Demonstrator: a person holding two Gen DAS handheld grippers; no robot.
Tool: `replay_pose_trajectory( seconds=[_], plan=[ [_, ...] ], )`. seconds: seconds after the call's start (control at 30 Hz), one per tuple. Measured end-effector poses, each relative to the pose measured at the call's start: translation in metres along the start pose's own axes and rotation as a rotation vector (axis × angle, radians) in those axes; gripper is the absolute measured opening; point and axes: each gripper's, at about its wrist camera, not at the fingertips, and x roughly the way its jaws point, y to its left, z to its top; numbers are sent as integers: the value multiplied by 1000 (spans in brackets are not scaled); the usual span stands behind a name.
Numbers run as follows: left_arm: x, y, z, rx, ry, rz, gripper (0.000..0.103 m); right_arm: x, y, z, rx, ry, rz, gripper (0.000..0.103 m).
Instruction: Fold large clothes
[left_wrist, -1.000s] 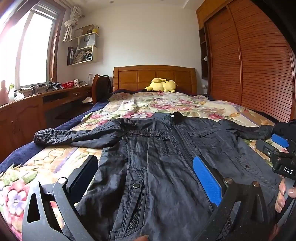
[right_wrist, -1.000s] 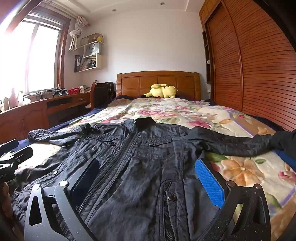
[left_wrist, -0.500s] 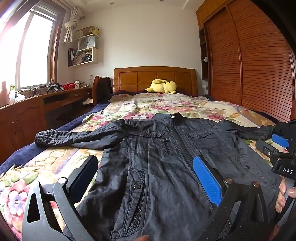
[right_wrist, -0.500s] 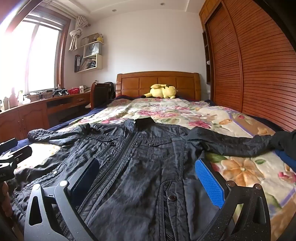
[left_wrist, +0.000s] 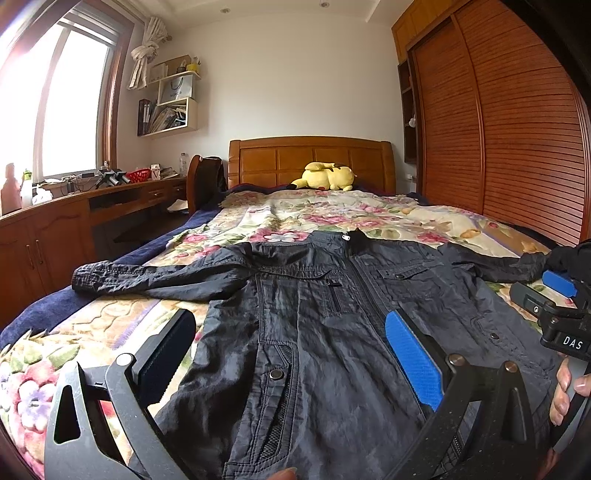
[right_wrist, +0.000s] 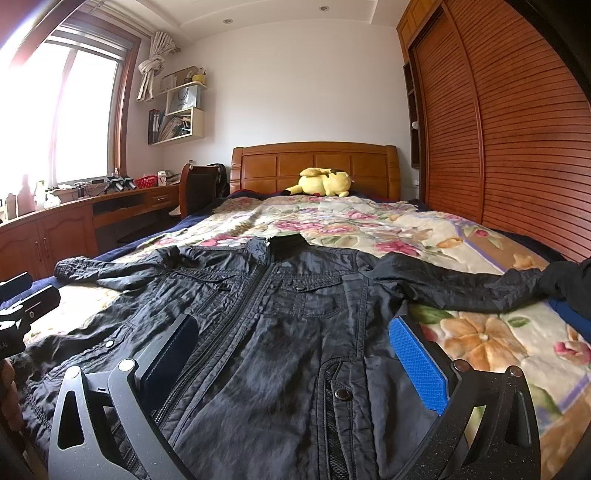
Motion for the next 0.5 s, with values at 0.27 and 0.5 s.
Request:
replay_pose_trajectory(
  seconds=[0.27, 0.5],
  plan=[
    [-5, -2, 1, 2, -10, 5, 103, 2, 2, -2, 0, 0, 0, 103],
    [-6, -3, 1, 2, -13, 6, 103, 2, 2, -2, -1, -1, 0, 103]
  ],
)
